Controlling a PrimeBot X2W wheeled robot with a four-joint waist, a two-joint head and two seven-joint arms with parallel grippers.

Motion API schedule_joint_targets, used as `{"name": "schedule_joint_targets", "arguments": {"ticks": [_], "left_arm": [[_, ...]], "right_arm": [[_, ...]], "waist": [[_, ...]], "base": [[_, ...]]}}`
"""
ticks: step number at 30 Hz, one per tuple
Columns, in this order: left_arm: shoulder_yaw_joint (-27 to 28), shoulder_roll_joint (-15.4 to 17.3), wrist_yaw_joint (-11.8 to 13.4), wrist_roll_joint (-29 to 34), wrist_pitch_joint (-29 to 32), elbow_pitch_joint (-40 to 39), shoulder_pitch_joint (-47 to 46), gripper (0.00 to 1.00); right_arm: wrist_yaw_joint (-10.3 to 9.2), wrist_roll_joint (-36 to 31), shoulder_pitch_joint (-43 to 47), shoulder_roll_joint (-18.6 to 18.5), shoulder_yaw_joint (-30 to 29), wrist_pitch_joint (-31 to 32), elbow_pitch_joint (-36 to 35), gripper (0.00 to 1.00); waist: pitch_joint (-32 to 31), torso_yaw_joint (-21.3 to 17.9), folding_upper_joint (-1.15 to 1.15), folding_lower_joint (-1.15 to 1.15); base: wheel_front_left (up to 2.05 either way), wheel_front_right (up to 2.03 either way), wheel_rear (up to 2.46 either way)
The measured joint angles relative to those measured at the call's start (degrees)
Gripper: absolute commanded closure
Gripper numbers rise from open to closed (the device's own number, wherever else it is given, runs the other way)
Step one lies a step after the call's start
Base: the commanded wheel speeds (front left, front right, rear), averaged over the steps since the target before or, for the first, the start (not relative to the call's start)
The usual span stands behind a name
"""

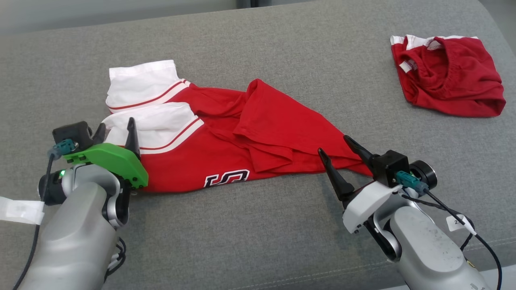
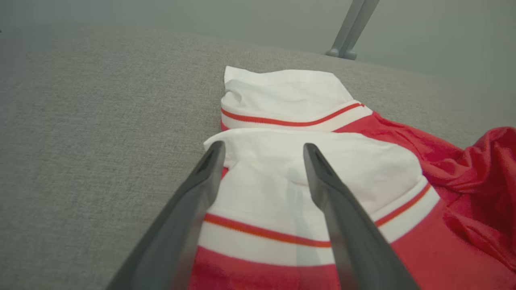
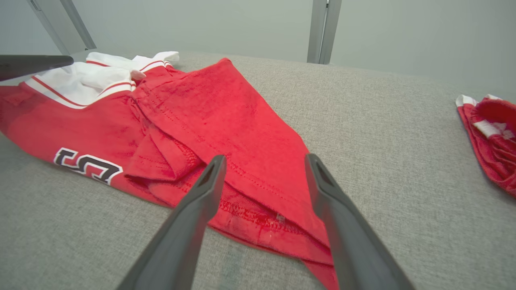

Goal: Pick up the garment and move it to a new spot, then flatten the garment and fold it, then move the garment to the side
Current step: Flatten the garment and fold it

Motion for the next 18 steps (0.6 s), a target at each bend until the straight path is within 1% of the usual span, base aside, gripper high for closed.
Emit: {"name": "schedule_joint_targets", "arguments": {"ticks": [6,15,16,17,18], "left_arm": [[0.7,1.5,0.1,0.0,0.5,3.1,-1.8,0.0],[1.5,1.6,0.1,-0.1,1.1,5.5,-3.6,0.0],[1.5,1.6,0.1,-0.1,1.1,5.8,-3.8,0.05],[1.5,1.6,0.1,-0.1,1.1,6.0,-4.0,0.32],[1.5,1.6,0.1,-0.1,1.1,6.3,-4.0,0.56]], "right_arm": [[-0.01,0.0,-0.2,0.0,-0.4,0.0,-0.2,0.0],[-0.03,0.0,-0.2,-0.4,-1.0,0.0,-0.5,0.0],[-0.05,0.0,-0.2,-0.4,-1.1,0.0,-0.5,0.0],[-0.05,0.0,-0.2,-0.4,-1.1,0.0,-0.5,0.0],[-0.07,0.0,-0.2,-0.4,-1.1,0.0,-0.5,0.0]], "waist": [[1.3,-1.3,0.0,0.0],[2.3,-2.0,0.0,0.0],[2.4,-2.0,0.0,0.0],[2.4,-2.0,0.0,0.0],[2.5,-2.0,0.0,0.0]], "base": [[0.0,0.0,0.0],[0.0,0.0,0.0],[0.0,0.0,0.0],[0.0,0.0,0.0],[0.0,0.0,0.0]]}}
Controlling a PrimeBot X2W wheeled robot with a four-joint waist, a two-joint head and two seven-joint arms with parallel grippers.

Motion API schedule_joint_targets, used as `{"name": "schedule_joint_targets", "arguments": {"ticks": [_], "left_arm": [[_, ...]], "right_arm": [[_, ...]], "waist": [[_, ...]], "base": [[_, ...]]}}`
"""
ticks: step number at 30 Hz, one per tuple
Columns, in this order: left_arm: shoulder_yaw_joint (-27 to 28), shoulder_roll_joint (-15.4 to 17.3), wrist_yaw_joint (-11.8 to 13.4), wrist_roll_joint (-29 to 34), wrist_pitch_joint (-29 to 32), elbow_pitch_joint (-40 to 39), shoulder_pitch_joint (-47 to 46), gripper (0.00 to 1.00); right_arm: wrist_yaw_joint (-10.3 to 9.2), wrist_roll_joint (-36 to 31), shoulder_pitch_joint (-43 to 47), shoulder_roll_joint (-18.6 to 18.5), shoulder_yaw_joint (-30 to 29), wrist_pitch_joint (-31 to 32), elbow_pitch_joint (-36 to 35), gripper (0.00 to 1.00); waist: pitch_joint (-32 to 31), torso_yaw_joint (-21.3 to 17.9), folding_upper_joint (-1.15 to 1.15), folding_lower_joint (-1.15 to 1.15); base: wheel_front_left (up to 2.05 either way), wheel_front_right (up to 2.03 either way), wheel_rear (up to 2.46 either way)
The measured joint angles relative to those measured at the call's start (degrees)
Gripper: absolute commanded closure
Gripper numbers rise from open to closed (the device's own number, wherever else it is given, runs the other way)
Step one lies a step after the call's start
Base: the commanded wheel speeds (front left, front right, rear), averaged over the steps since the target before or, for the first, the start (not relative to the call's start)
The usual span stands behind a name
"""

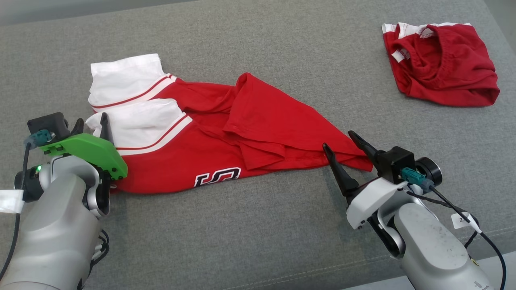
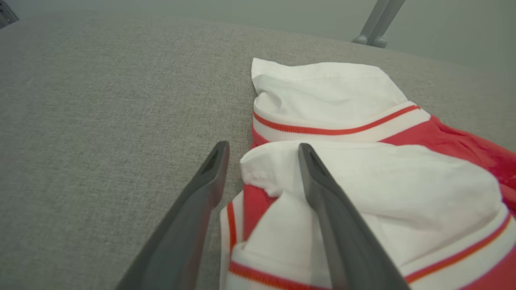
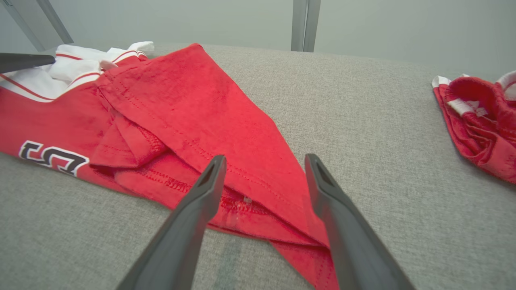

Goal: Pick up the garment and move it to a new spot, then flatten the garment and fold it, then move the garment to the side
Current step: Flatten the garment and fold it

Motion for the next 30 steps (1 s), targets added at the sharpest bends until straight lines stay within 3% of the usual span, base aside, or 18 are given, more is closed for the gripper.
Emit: {"name": "schedule_joint_targets", "arguments": {"ticks": [2,3,7,8,18,25,30], "left_arm": [[-0.1,0.0,0.0,0.0,0.5,0.4,-0.1,0.82],[-0.2,-0.1,0.0,0.0,0.8,0.7,-0.2,1.0],[-1.4,-1.1,0.0,0.0,2.5,1.5,-0.5,0.96],[-1.6,-1.4,0.0,0.0,2.5,1.7,-0.5,1.0],[-1.8,-2.1,-0.3,1.2,-0.2,-1.2,-3.1,1.0],[-1.8,-2.6,-2.8,3.5,-2.2,-8.9,-2.7,1.0],[0.6,-3.1,-3.0,3.7,-2.1,-15.4,4.2,1.0]], "right_arm": [[0.0,0.0,0.0,0.0,-0.1,0.0,0.0,0.0],[-0.01,0.0,0.0,0.0,-0.2,0.0,0.0,0.0],[-0.11,0.0,0.0,-0.2,-0.6,0.0,0.0,0.0],[-0.11,0.0,0.0,-0.2,-0.6,0.0,0.0,0.0],[-0.49,0.0,0.0,-0.5,-1.5,0.0,-0.5,0.0],[-0.52,0.0,0.0,-1.1,-1.9,-0.3,-1.4,0.0],[-0.51,0.0,0.1,-2.0,-2.1,-0.4,-1.8,0.0]], "waist": [[0.0,0.1,0.0,0.0],[0.0,0.1,0.0,0.0],[-0.2,0.7,0.0,0.0],[-0.3,0.9,0.0,0.0],[-1.1,2.4,0.0,0.0],[-2.2,4.1,0.0,0.0],[-2.7,5.7,0.0,0.0]], "base": [[0.0,0.0,0.0],[0.0,0.0,0.0],[0.0,0.0,0.0],[0.0,0.0,0.0],[0.0,0.0,0.0],[0.0,0.0,0.0],[0.0,0.0,0.0]]}}
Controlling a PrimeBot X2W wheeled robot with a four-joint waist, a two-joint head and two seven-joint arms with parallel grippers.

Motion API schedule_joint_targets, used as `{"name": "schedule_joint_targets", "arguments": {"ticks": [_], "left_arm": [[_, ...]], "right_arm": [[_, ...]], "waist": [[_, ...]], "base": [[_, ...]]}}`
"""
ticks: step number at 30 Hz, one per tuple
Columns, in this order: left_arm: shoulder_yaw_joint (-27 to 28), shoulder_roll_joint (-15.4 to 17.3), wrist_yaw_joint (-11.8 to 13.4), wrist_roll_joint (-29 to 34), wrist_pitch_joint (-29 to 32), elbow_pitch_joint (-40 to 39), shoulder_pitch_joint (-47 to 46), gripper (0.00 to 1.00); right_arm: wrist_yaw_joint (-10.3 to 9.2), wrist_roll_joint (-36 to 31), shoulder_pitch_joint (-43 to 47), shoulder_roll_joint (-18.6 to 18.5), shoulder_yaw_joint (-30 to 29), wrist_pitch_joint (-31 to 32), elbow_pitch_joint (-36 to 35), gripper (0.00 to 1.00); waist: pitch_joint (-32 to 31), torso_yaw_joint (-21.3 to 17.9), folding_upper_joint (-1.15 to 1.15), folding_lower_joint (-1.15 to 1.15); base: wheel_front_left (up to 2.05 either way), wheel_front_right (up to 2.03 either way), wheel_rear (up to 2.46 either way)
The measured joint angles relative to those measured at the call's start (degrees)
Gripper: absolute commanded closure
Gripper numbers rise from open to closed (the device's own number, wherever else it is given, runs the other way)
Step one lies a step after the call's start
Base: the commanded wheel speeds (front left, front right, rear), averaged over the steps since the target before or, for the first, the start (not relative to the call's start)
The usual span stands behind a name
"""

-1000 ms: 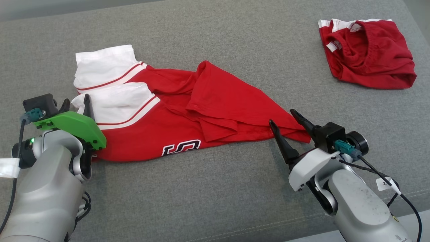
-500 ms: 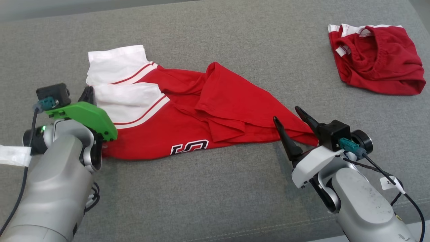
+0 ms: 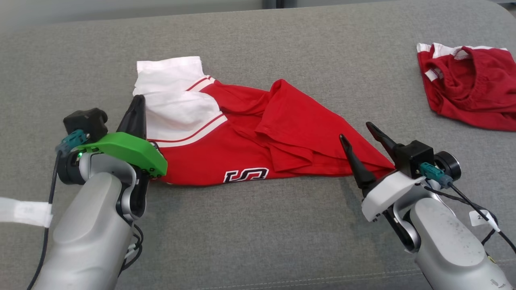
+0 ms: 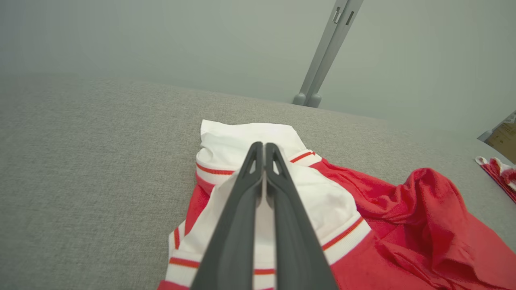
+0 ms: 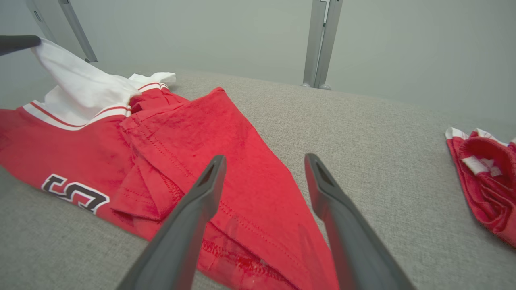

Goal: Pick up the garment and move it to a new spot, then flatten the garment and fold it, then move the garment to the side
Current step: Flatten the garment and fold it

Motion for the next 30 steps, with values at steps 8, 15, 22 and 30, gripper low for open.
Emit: {"name": "schedule_joint_targets", "arguments": {"ticks": [8,15,22,30], "left_arm": [[6.7,-1.0,1.8,2.9,0.0,-12.1,12.7,1.0],[7.1,-0.9,2.3,3.6,0.0,-14.2,23.5,1.0],[5.6,-2.6,2.3,4.0,0.0,-16.0,30.0,1.0],[4.1,-2.4,2.3,4.1,0.0,-16.8,36.1,1.0]], "right_arm": [[0.58,-1.5,1.4,-3.7,0.6,0.0,1.1,0.0],[1.57,-1.8,1.7,-3.5,3.0,0.1,2.0,0.0],[2.31,-2.4,1.5,-3.7,5.3,2.5,5.0,0.0],[3.09,-4.4,-1.6,-2.6,10.1,5.5,7.2,0.0]], "waist": [[-1.2,4.7,0.0,0.0],[-2.7,9.3,0.0,0.0],[-4.2,14.0,0.0,0.0],[-5.7,18.9,0.0,0.0]], "base": [[0.0,0.0,0.0],[0.0,0.0,0.0],[0.0,0.0,0.0],[0.0,0.0,0.0]]}}
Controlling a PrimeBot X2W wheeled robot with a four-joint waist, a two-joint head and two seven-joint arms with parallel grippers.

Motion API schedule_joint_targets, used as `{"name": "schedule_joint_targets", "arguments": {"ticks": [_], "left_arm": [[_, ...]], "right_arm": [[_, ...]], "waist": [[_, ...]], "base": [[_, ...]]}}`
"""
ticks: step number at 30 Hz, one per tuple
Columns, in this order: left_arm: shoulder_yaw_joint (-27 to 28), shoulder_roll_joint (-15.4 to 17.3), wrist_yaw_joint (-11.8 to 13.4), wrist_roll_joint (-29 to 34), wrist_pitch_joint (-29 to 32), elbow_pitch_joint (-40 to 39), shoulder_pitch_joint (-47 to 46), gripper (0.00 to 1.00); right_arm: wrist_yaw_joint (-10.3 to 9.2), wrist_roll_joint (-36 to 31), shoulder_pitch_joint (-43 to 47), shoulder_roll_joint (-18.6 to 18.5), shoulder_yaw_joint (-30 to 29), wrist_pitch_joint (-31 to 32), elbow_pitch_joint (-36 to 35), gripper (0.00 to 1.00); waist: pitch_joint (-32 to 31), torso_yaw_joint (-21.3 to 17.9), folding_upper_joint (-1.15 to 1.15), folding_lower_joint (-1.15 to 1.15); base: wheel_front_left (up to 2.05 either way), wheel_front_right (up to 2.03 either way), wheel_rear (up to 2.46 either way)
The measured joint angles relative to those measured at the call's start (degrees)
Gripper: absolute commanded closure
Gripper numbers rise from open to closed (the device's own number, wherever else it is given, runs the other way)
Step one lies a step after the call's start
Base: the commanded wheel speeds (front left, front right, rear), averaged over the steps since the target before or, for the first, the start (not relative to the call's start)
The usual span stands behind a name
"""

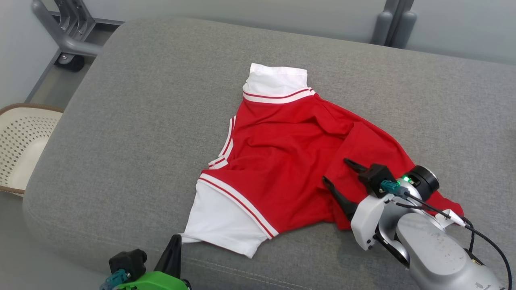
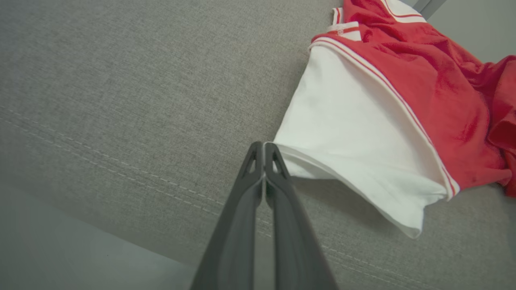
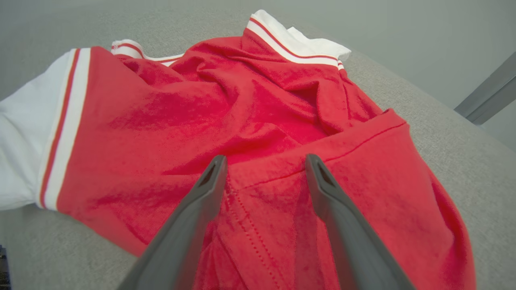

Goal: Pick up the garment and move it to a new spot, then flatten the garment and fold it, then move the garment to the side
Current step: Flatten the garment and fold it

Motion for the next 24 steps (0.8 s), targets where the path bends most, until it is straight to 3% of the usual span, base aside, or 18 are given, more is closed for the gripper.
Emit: {"name": "schedule_joint_targets", "arguments": {"ticks": [12,13,14,15,16,19,21,24], "left_arm": [[0.6,0.5,0.4,0.2,0.0,-2.6,3.1,1.0],[0.8,0.6,0.4,0.2,0.0,-2.7,3.3,1.0],[0.9,0.7,0.4,0.4,0.0,-2.9,3.5,1.0],[0.9,0.8,0.5,0.5,0.0,-3.1,3.6,1.0],[0.9,0.8,0.5,0.5,0.0,-3.3,3.7,1.0],[0.9,0.9,0.5,0.9,0.0,-4.1,3.8,1.0],[0.8,0.9,0.5,1.1,0.0,-4.3,3.8,1.0],[0.8,0.9,0.5,1.6,0.0,-4.6,3.8,1.0]], "right_arm": [[0.52,0.0,-2.1,0.0,2.6,4.0,4.4,0.0],[0.52,0.0,-2.1,0.0,3.0,4.5,5.0,0.04],[0.52,0.0,-2.1,0.0,3.2,5.0,5.5,0.42],[0.52,0.1,-2.1,0.0,3.4,5.4,5.8,0.52],[0.53,0.1,-2.1,-0.1,3.6,5.8,6.1,0.52],[0.58,0.5,-2.5,-0.2,3.8,6.2,6.5,0.75],[0.58,0.5,-3.5,-0.5,3.5,6.1,6.5,1.0],[0.59,0.6,-5.2,-1.2,2.6,5.6,6.4,1.0]], "waist": [[0.5,0.6,0.0,0.0],[0.5,0.4,0.0,0.0],[0.6,0.2,0.0,0.0],[0.6,-0.1,0.0,0.0],[0.7,-0.3,0.0,0.0],[1.0,-0.9,0.0,0.0],[1.1,-1.2,0.0,0.0],[1.3,-1.4,0.0,0.0]], "base": [[0.0,0.0,0.0],[0.0,0.0,0.0],[0.0,0.0,0.0],[0.0,0.0,0.0],[0.0,0.0,0.0],[0.0,0.0,0.0],[0.0,0.0,0.0],[0.0,0.0,0.0]]}}
